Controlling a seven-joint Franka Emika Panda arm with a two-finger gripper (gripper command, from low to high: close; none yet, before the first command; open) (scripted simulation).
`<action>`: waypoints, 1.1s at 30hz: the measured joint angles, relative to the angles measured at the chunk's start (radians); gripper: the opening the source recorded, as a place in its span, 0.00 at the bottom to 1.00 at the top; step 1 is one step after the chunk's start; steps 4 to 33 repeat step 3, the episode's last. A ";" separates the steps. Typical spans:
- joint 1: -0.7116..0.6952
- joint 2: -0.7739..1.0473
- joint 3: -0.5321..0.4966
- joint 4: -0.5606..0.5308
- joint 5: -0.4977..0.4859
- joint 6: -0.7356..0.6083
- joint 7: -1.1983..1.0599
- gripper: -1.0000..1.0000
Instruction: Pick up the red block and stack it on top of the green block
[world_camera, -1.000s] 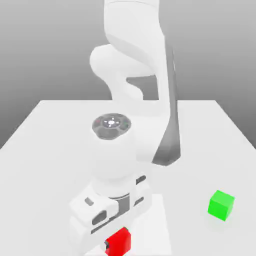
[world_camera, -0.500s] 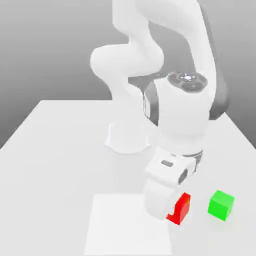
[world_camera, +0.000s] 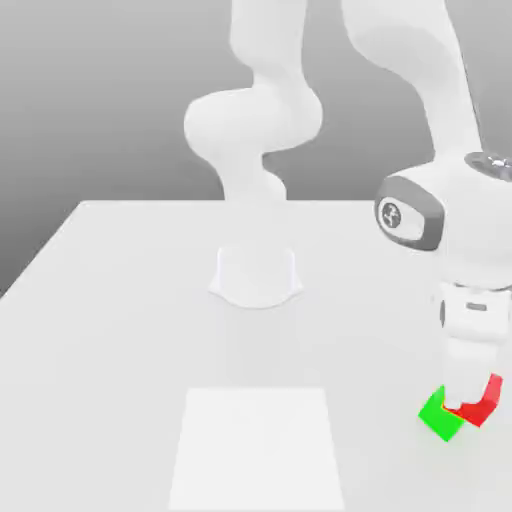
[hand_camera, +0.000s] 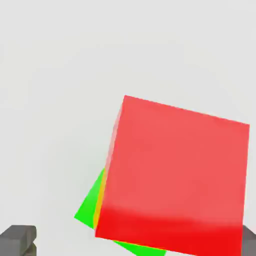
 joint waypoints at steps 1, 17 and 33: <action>0.000 -0.030 0.001 -0.001 0.003 -0.028 -0.002 1.00; -0.001 -0.097 0.003 -0.004 0.010 -0.093 -0.007 1.00; -0.001 -0.097 0.003 -0.004 0.010 -0.093 -0.007 1.00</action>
